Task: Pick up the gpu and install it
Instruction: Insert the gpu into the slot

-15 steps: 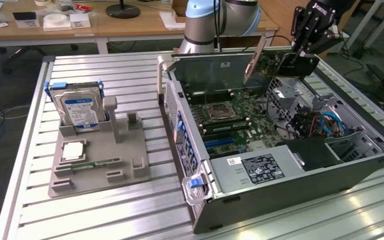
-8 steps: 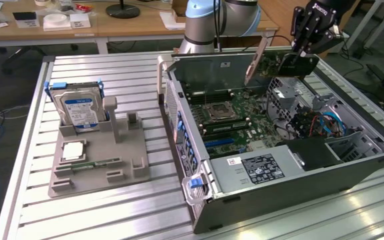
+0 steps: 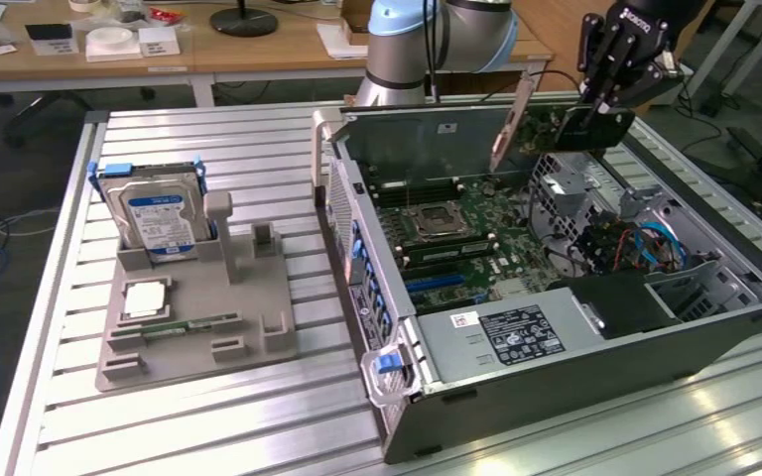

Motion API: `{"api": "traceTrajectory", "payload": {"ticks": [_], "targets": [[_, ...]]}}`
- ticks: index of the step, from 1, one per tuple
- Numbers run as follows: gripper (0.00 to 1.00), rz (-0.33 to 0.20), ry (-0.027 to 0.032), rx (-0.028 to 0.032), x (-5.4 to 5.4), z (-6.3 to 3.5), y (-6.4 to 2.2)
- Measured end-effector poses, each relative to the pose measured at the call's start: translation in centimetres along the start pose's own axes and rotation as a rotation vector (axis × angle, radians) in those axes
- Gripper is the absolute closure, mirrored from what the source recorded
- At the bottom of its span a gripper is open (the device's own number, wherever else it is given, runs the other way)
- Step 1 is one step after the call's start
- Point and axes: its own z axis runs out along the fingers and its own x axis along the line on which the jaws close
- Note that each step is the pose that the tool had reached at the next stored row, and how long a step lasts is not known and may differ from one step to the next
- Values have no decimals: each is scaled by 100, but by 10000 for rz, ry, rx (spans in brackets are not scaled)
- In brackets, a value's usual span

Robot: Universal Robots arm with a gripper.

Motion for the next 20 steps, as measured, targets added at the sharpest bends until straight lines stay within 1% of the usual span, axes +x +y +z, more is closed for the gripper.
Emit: {"api": "traceTrajectory", "payload": {"ticks": [1,2,4,9,11,14,15,17,20], "targets": [[74,-8,-30,59,1,3,11],[74,-10,-38,92,2,4,21],[74,-10,-38,99,3,5,35],[74,-11,-40,99,3,5,35],[74,-28,-99,114,2,5,36],[74,-40,-138,122,4,8,38],[74,-40,-175,120,6,9,38],[74,-37,-308,112,9,9,40],[74,-38,-332,110,10,14,41]]}}
